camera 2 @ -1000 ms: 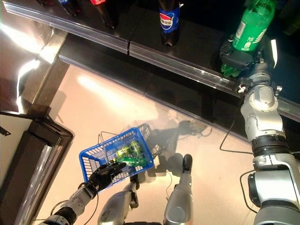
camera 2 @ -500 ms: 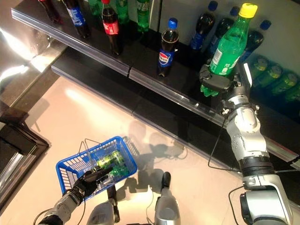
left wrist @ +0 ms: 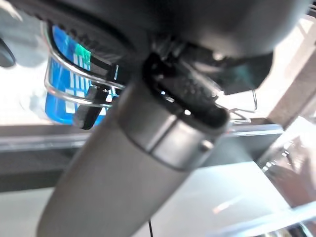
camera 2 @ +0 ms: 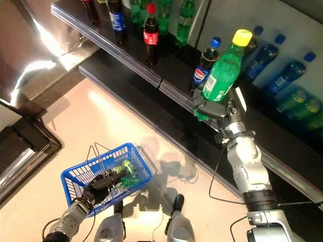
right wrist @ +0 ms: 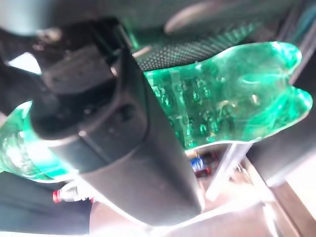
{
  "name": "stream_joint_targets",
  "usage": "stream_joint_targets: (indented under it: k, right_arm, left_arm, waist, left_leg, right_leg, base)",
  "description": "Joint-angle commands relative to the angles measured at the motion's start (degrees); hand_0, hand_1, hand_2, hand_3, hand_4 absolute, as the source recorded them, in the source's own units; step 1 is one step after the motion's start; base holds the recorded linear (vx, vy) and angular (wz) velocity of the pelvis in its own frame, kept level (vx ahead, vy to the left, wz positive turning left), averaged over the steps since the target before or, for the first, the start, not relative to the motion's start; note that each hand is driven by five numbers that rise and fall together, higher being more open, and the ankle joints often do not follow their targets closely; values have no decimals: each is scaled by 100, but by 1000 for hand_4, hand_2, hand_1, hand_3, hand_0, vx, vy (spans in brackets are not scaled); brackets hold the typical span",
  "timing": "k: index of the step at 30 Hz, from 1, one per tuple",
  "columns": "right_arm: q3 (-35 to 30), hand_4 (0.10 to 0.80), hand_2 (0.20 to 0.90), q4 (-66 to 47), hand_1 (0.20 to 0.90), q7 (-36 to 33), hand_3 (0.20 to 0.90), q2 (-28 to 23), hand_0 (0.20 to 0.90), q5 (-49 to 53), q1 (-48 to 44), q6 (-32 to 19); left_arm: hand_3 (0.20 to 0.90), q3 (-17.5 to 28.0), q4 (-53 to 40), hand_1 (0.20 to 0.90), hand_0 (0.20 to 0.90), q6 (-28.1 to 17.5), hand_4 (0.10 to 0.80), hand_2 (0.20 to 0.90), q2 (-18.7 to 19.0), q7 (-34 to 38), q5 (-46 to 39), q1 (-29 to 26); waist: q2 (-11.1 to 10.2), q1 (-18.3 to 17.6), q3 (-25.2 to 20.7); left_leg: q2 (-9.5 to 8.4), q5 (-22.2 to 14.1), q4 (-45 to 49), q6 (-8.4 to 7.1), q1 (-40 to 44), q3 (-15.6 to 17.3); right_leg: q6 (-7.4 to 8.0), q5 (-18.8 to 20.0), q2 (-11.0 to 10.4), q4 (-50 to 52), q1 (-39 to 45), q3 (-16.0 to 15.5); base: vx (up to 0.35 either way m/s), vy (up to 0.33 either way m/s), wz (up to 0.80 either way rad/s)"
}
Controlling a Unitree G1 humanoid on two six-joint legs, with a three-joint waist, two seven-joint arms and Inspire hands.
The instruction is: Pick up the drink and place into the basket.
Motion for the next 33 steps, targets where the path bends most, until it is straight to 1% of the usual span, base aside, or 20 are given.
stream_joint_targets:
  k: [1, 7, 14, 21, 24, 27, 33]
  right_arm:
    - [291, 100, 300, -446, 300, 135, 200, 25, 300, -53, -177, -1094]
    - [662, 100, 300, -693, 300, 67, 200, 123, 300, -209, -225, -1081]
    - [1085, 100, 300, -787, 300, 85, 200, 293, 300, -97, -230, -1063]
    - [1449, 100, 300, -923, 300, 128, 200, 463, 300, -114, -196, -1026]
    - [1581, 100, 300, -1035, 300, 101, 200, 497, 300, -113, -214, -931]
    - [1802, 100, 300, -1039, 300, 95, 200, 578, 300, -185, -283, -890]
    - [2126, 100, 300, -1151, 300, 118, 200, 574, 300, -87, -439, -758]
  left_arm:
    - [200, -324, -1469, 300, 300, -883, 100, 300, 107, -1038, -823, -302]
    - [200, -535, -2389, 300, 300, -819, 100, 300, 203, -904, -1061, -415]
    - [200, -752, -3447, 300, 300, -699, 100, 300, 385, -901, -1404, -591]
    - [200, -966, -4127, 300, 300, -585, 100, 300, 448, -944, -1631, -710]
    - [200, -1036, -4366, 300, 300, -539, 100, 300, 479, -992, -1711, -760]
    - [200, -1203, -4709, 300, 300, -504, 100, 300, 529, -1032, -1756, -861]
    - [200, -1412, -5134, 300, 300, -468, 100, 300, 627, -1159, -1789, -1028]
  waist:
    - [-183, 120, -2118]
    - [-202, 204, -2146]
    - [-206, 291, -2181]
    - [-227, 348, -2212]
    - [-235, 362, -2220]
    - [-253, 397, -2224]
    - [-296, 432, -2237]
  left_leg:
    - [86, -157, -12, 102, -84, 137]
    - [80, -150, -12, 97, -85, 105]
    - [45, -159, -12, 119, -94, 81]
    - [-3, -176, -12, 142, -112, 46]
    - [-16, -184, -12, 144, -118, 39]
    - [-28, -189, -12, 151, -132, 20]
    - [-29, -184, -12, 147, -153, 22]
  right_leg:
    - [294, -491, -324, -11, 447, -176]
    - [330, -496, -354, -11, 478, -275]
    - [370, -504, -390, -11, 527, -371]
    - [408, -495, -421, -11, 544, -431]
    - [421, -496, -432, -11, 550, -448]
    - [432, -496, -436, -11, 551, -468]
    - [442, -507, -435, -11, 559, -493]
  base:
    - [-24, -22, 15]
    - [-15, -13, 7]
    - [-5, -2, 6]
    - [9, 3, 6]
    - [2, 14, 9]
    - [0, 12, 5]
    - [0, 0, 0]
